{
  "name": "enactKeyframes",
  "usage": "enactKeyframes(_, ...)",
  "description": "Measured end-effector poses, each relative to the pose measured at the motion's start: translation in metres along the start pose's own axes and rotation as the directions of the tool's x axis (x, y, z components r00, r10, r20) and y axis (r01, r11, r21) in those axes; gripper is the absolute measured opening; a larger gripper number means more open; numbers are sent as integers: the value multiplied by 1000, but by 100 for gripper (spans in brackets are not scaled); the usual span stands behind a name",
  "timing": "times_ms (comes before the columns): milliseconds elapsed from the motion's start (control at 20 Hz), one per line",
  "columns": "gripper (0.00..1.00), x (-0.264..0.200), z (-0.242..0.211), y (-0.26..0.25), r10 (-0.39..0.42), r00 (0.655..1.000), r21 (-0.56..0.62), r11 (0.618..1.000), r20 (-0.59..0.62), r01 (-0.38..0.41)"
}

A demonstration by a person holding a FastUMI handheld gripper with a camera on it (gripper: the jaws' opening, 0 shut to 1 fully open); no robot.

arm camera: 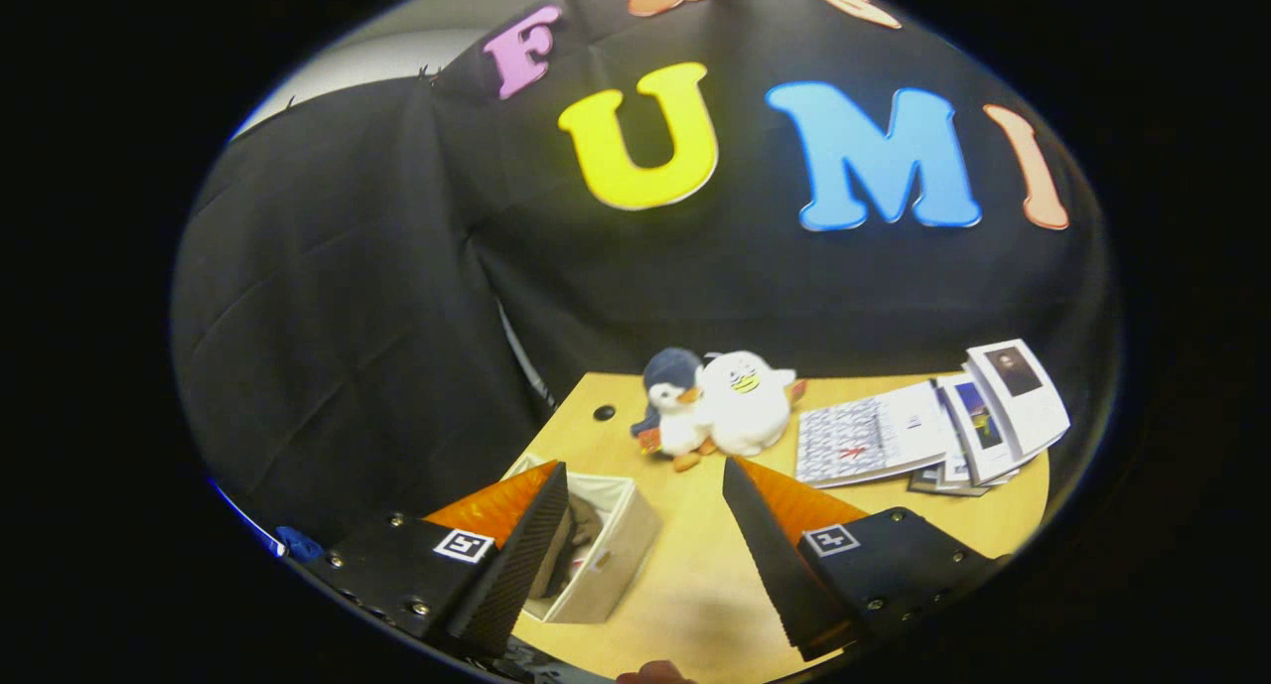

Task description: Open the storage box then place both shoes into the box .Put the left shoe in first, then the right shoe, with the right side of both shoes facing outward in a uniform manner.

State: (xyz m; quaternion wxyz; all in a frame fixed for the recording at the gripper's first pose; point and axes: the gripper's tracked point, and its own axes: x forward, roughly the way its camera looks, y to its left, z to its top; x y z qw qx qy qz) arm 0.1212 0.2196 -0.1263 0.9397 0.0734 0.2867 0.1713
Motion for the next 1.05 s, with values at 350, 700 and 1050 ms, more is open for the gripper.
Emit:
enactKeyframes(350, 97, -91, 75, -82, -206, 931, 3, 977, 302, 215)
enactKeyframes(700, 97, -167, 98, -120, -333, 818, 40, 933, 469, 357)
enactKeyframes(1050, 97, -194, 80, -127, -350, 793, 10, 917, 498, 398)
